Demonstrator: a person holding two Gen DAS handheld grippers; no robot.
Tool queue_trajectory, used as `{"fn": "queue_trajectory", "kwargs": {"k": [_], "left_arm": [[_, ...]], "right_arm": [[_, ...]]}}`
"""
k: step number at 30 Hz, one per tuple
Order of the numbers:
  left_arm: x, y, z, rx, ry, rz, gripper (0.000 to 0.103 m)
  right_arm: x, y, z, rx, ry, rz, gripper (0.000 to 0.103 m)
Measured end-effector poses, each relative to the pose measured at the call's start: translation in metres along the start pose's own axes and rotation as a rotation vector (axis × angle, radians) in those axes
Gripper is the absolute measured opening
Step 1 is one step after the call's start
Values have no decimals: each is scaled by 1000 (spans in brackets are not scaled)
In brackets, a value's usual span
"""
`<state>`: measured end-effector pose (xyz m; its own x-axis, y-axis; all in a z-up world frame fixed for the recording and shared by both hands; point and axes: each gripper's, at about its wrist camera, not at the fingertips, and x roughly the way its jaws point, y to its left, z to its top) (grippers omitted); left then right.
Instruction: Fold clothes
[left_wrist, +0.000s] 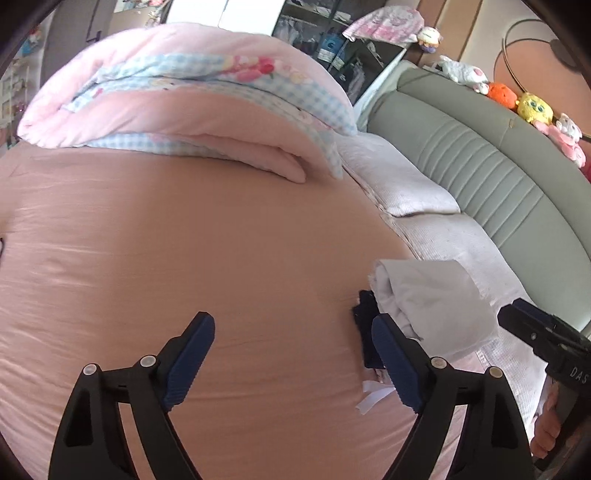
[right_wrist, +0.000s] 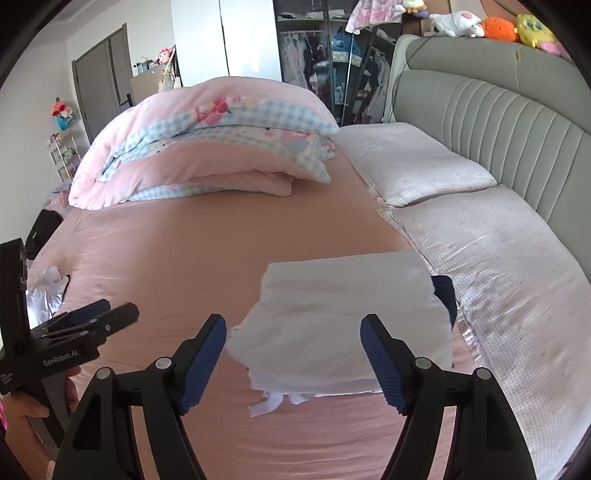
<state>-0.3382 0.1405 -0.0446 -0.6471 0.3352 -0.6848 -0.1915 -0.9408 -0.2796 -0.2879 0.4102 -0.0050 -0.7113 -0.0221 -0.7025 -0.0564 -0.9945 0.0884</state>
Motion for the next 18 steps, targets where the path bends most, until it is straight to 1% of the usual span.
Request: {"fn": "queue_trajectory", "kwargs": {"k": [1,3,4,5,7,8,9,10,14,18], "left_arm": [[-9,9,4,-2,-12,31,89],[-26,26,12,-6,-34,99,89],[-33,36,16,-12,-39,148,89],[-41,46,20,-27,-51,221,89],[-66,68,25,-70,-112,330,89],[-80,78,27,-92,-133,345,89],[-93,89,29,-113,-153,353,89],[-105,96,30,-125,-165,359,89],[-148,118,32,-131,-201,383,89],[-191,129,24,-135,-221,361,89]], "right_arm": [[-3,11,0,5,-5,14,83],[-6,31,2,29,-16,34,84],[-7,41,3,34,-18,45,85],[-7,51,4,34,-17,53,86],[-8,70,5,43,-3,74,93],[-10,79,6,49,5,88,94],[-13,87,6,49,5,100,102],[-19,96,7,38,-4,104,103],[-42,133,11,-6,-36,123,103],[-70,163,16,-47,-62,124,103]]}}
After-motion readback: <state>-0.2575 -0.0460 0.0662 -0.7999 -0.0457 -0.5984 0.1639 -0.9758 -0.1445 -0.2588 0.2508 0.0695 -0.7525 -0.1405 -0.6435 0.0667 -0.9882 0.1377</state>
